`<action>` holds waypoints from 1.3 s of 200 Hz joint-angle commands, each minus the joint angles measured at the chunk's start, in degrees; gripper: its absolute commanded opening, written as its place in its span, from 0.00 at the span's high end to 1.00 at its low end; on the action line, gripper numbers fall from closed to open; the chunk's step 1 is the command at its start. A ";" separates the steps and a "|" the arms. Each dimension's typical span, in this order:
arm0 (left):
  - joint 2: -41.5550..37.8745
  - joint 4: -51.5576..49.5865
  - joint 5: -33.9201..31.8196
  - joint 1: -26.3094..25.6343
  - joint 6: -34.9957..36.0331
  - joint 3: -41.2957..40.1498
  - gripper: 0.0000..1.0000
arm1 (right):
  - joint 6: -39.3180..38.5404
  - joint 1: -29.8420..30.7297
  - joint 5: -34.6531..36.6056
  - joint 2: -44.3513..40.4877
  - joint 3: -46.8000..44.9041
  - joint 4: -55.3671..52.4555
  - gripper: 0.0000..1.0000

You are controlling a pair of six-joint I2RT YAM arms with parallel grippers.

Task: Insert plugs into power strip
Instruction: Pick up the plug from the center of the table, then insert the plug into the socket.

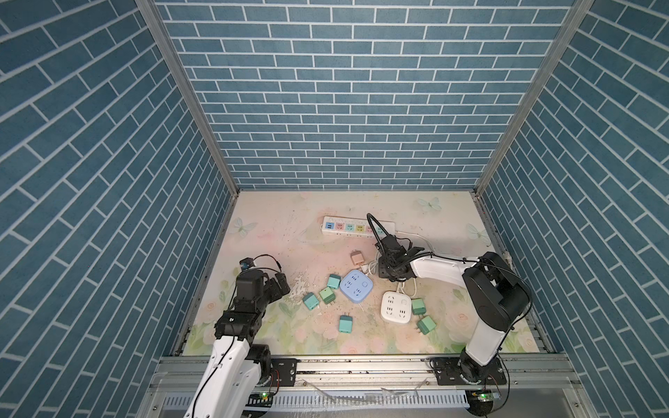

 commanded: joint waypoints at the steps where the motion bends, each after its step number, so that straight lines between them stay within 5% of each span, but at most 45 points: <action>1: -0.01 -0.65 -0.68 -0.10 -0.20 1.75 0.00 | 0.69 0.58 -1.45 1.22 -1.67 -4.16 0.71; 79: 0.17 -0.88 2.10 -0.10 1.30 4.02 0.00 | -3.88 1.67 1.67 -15.28 -6.56 2.69 0.92; 122: 0.68 -7.18 -1.63 -0.10 -7.80 10.23 0.01 | -12.60 3.55 2.92 -26.80 -14.69 17.40 1.00; 159: 0.74 -5.94 9.22 -0.10 -6.26 12.88 0.00 | -22.24 8.78 5.74 -32.93 -19.32 26.23 1.00; 207: 0.72 -1.67 9.61 -0.09 -7.59 10.13 0.00 | -30.71 13.26 7.27 -36.36 -27.41 41.18 1.00; 236: 5.32 2.05 21.26 -0.10 -2.77 10.46 0.01 | -34.34 13.68 6.91 -35.36 -27.50 41.54 1.00; 260: 3.04 3.81 23.80 -0.51 -0.98 9.61 0.01 | -38.20 14.03 5.32 -34.22 -28.57 43.45 1.00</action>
